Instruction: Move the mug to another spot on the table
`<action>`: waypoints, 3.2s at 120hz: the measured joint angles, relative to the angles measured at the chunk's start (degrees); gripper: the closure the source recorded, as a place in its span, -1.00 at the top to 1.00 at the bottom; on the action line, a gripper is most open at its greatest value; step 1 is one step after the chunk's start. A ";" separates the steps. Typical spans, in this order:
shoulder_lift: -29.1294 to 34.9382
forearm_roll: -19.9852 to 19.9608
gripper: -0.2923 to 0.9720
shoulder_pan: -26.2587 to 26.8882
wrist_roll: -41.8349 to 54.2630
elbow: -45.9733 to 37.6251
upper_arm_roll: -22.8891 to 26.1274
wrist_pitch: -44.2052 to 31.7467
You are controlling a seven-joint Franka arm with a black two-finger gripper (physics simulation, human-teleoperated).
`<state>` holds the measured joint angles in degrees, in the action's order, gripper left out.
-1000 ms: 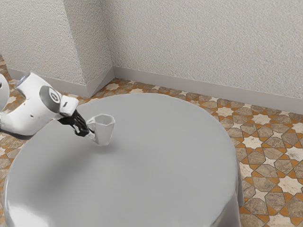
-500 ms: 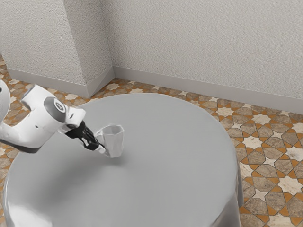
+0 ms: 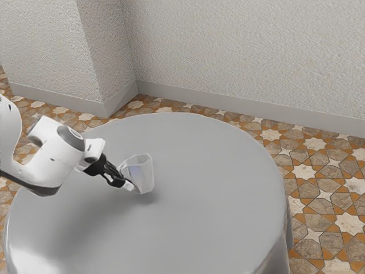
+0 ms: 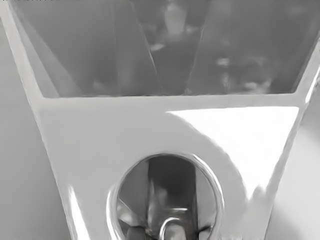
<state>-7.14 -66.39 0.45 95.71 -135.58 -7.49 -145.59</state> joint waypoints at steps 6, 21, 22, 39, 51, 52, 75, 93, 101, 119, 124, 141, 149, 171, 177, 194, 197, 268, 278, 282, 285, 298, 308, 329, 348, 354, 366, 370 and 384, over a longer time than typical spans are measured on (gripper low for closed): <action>-0.72 -1.03 -0.70 0.03 0.95 0.51 -0.07 -0.32; -2.33 -2.58 -0.70 0.00 3.06 1.21 -0.21 -1.11; -2.41 -2.65 -0.70 0.00 3.19 1.23 -0.22 -1.16; -3.48 -3.35 -0.68 -0.09 5.16 1.45 -0.28 -1.68; -3.60 -3.54 -0.67 -0.08 6.31 1.41 -0.34 -1.82; -3.60 -3.55 -0.67 -0.08 6.39 1.42 -0.34 -1.83; -3.73 -2.89 -0.07 -0.04 7.79 1.33 -0.41 -0.92; -3.71 -2.92 0.24 -0.06 8.39 0.32 -0.55 -0.15; -3.61 -3.31 0.32 -0.16 8.43 -0.50 -0.72 0.05; -3.54 -4.56 0.43 -0.15 8.45 -1.73 -1.11 0.28; -3.49 -4.88 0.45 -0.19 8.46 -1.96 -1.26 0.32; -3.40 -5.43 0.49 -0.18 8.47 -2.14 -1.38 0.40; -3.37 -5.53 0.50 -0.18 8.48 -2.15 -1.40 0.42; -3.32 -5.67 0.52 -0.18 8.48 -2.00 -1.38 0.44; -3.31 -5.82 0.53 -0.19 8.49 -1.86 -1.35 0.43; -3.35 -7.02 0.53 0.07 8.50 -1.69 -0.77 0.39; -3.35 -7.24 0.53 0.09 8.50 -1.70 -0.74 0.39; -2.24 -9.02 0.54 0.09 8.60 -3.93 -0.68 0.28; -0.83 -9.21 0.54 0.09 8.62 -5.46 -0.68 0.11; -0.30 -9.29 0.54 0.09 8.62 -5.99 -0.68 0.03; 0.06 -9.36 0.54 0.11 8.62 -6.37 -0.68 -0.03; 0.79 -9.69 0.54 0.23 8.62 -6.76 -0.12 -0.19; 1.36 -10.13 0.54 0.60 8.61 -6.94 0.59 -0.29; 1.63 -11.11 0.54 0.58 8.59 -7.61 1.06 -0.40; 3.51 -12.44 0.54 0.50 8.60 -9.57 1.14 -0.50; 4.47 -12.74 0.54 0.45 8.61 -10.31 1.26 -0.60; 6.66 -14.07 0.54 -1.36 8.60 -11.56 3.90 -1.42; 7.17 -14.56 0.54 -1.93 8.58 -11.68 4.88 -1.70; 8.42 -15.57 0.54 -3.12 8.30 -11.81 7.79 -3.13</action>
<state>1.28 -81.96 -2.67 104.00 -147.39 0.30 -148.72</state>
